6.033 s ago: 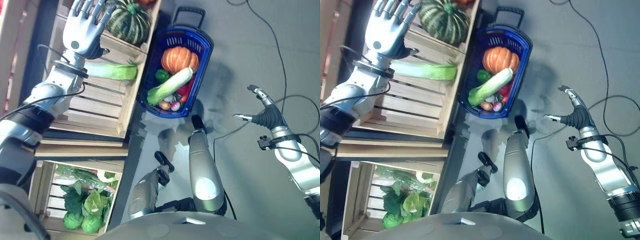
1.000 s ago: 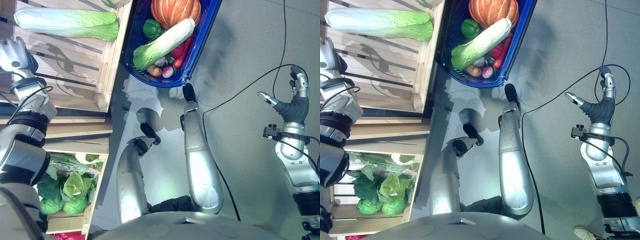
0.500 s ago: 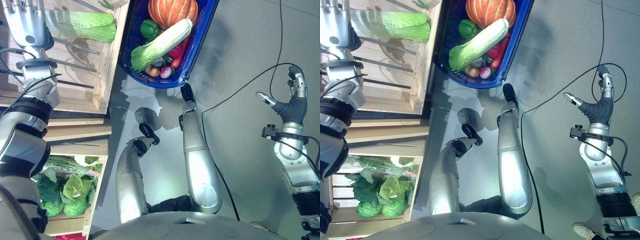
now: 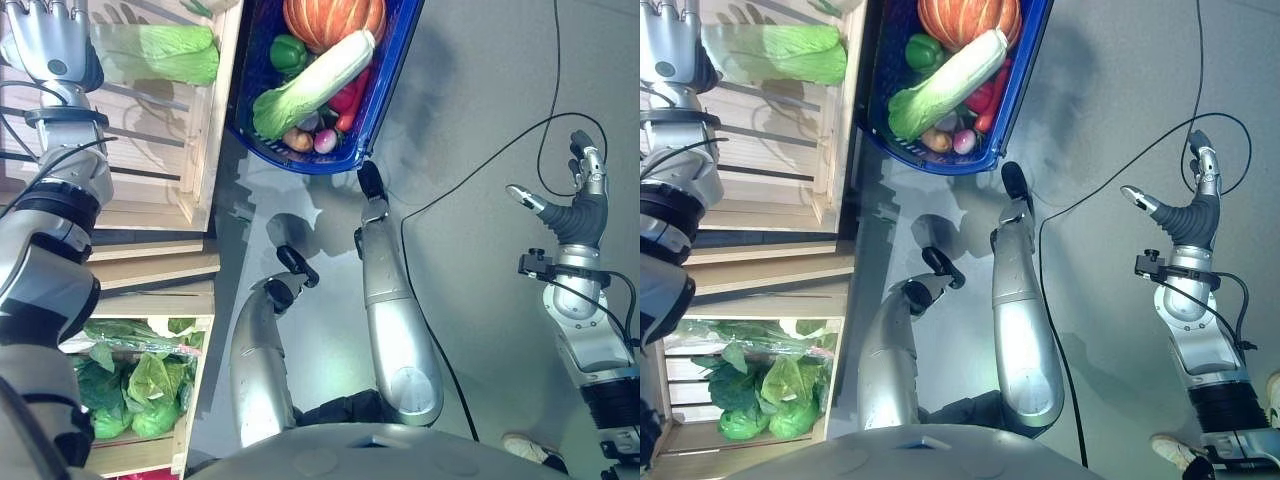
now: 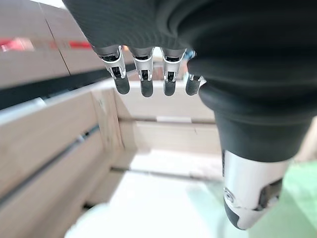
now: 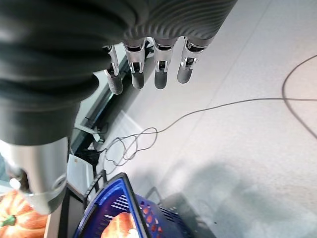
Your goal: Pick up fruits and vegetables into the basket
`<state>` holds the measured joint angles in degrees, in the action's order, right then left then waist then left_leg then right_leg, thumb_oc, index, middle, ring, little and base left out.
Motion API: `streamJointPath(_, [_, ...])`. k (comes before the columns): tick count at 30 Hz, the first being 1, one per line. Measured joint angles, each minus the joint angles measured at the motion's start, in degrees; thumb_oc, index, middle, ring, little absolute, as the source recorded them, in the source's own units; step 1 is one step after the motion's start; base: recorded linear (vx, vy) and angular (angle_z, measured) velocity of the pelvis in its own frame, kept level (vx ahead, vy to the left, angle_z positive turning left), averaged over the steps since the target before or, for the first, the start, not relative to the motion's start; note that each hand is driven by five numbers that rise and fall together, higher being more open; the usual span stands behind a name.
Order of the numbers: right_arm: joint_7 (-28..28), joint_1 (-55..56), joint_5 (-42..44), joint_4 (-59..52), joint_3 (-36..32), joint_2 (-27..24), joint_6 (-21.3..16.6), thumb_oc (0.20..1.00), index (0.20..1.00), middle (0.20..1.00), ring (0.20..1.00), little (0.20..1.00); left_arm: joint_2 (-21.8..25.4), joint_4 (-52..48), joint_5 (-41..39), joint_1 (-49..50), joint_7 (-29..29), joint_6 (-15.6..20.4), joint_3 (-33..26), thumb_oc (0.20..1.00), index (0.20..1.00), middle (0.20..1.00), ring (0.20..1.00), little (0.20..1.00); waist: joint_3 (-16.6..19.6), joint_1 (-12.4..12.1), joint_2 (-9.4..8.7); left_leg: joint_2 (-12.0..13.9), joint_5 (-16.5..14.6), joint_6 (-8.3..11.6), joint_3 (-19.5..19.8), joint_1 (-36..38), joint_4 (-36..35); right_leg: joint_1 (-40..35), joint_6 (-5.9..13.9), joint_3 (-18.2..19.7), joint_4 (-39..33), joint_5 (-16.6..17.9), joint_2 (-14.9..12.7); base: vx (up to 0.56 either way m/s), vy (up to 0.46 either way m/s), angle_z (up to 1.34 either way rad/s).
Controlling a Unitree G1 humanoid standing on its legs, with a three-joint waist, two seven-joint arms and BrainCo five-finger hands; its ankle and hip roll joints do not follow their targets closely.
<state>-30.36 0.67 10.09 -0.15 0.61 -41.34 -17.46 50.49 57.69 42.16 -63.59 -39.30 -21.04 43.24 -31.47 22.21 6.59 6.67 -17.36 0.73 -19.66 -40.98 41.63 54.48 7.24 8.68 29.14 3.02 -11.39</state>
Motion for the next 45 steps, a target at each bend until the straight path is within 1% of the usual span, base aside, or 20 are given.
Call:
streamJointPath(4, [-0.3,-0.8,0.0,0.3,0.3,0.0,0.0,1.0,1.0,1.0,1.0,1.0,-0.1,0.5,-1.7,-0.2,3.4,-0.3,2.0,1.0,1.0,1.0,1.0,1.0,0.0,0.1,0.0,0.0,0.0,-0.02,-0.2,-0.9,0.0,0.9,0.18,0.2,0.0,0.1,0.0,-0.01,0.037,-0.02])
streamJointPath(7, [-0.4,-1.4,0.0,0.3,0.3,0.0,-0.1,1.0,1.0,1.0,1.0,1.0,-0.2,1.8,-2.0,-0.2,5.2,-0.5,2.1,1.0,1.0,1.0,1.0,1.0,0.0,0.0,0.0,0.0,-0.1,-0.11,-0.5,-0.9,0.0,1.1,0.05,0.3,0.1,0.0,0.0,-0.01,0.029,-0.01])
streamJointPath(11, [-0.4,-1.4,0.0,0.6,0.3,0.0,-0.1,1.0,1.0,1.0,1.0,1.0,-0.2,2.8,-3.0,-0.2,6.0,-1.3,2.1,1.0,1.0,1.0,1.0,1.0,0.0,0.0,0.0,0.0,0.0,-0.24,-0.5,-1.9,0.2,2.0,-0.02,0.4,0.1,0.2,0.0,0.0,0.0,0.0])
streamJointPath(15, [-0.7,-1.5,0.0,0.7,0.3,-0.1,-0.1,1.0,1.0,1.0,1.0,1.0,-0.3,2.9,-4.0,-0.3,6.1,-1.7,2.0,1.0,1.0,1.0,1.0,1.0,0.0,0.0,0.0,0.2,-0.1,-0.34,-0.4,-3.8,1.2,3.8,-0.04,0.4,0.9,0.2,0.0,0.0,0.0,0.0])
streamJointPath(19, [-0.8,-1.5,0.0,0.7,0.3,-0.1,-0.1,1.0,1.0,1.0,1.0,1.0,-0.5,2.9,-4.0,-0.2,6.1,-3.0,2.0,1.0,1.0,1.0,1.0,1.0,0.0,-0.1,0.0,0.2,-0.1,-0.36,-0.4,-4.8,1.7,4.7,-0.05,0.5,1.2,0.2,0.0,0.0,0.009,0.0])
streamJointPath(24, [-1.6,-1.6,0.0,0.7,0.3,-0.3,0.0,1.0,1.0,1.0,1.0,1.0,-0.5,3.4,-4.0,-1.4,5.9,-5.3,2.0,1.0,1.0,1.0,1.0,1.0,0.0,-0.3,0.01,0.2,-0.2,-0.58,-0.5,-6.9,2.9,7.1,-0.02,1.4,2.3,0.3,0.0,0.0,0.0,0.0])
streamJointPath(30, [-2.1,-2.4,0.0,1.1,0.4,-0.5,0.0,1.0,1.0,1.0,1.0,1.0,-0.5,3.9,-4.0,-3.4,5.6,-7.6,2.0,1.0,1.0,1.0,1.0,1.0,0.0,-0.1,0.01,0.3,-0.3,-0.77,-0.4,-9.0,4.3,9.2,-0.03,1.6,3.4,0.3,0.1,0.0,0.0,0.0])
streamJointPath(33, [-2.1,-2.8,0.0,1.5,0.4,-0.5,0.0,1.0,1.0,1.0,1.0,1.0,-0.5,3.9,-4.0,-3.5,5.2,-7.7,2.0,1.0,1.0,1.0,1.0,1.0,0.0,-0.1,0.01,0.4,-0.4,-0.8,-0.3,-9.5,4.8,9.6,-0.04,1.6,3.8,0.3,0.2,0.0,0.0,0.0])
streamJointPath(37, [-2.9,-3.5,0.0,1.9,0.4,-1.2,0.0,1.0,1.0,1.0,1.0,1.0,-0.5,3.9,-4.5,-4.5,3.8,-9.0,2.0,1.0,1.0,1.0,1.0,1.0,0.0,-0.2,0.01,0.4,-0.8,-1.08,-0.2,-11.0,6.0,11.0,0.05,1.8,4.0,0.5,0.2,0.0,0.0,0.0])
streamJointPath(45, [-3.2,-3.5,0.0,1.9,0.4,-1.2,0.0,1.0,1.0,1.0,1.0,1.0,-0.5,3.9,-4.9,-5.2,3.2,-9.5,2.0,1.0,1.0,1.0,1.0,1.0,0.0,-0.2,0.01,0.3,-0.9,-1.29,-0.4,-11.3,6.2,11.2,0.01,2.1,3.9,0.6,0.2,0.0,0.0,0.0])
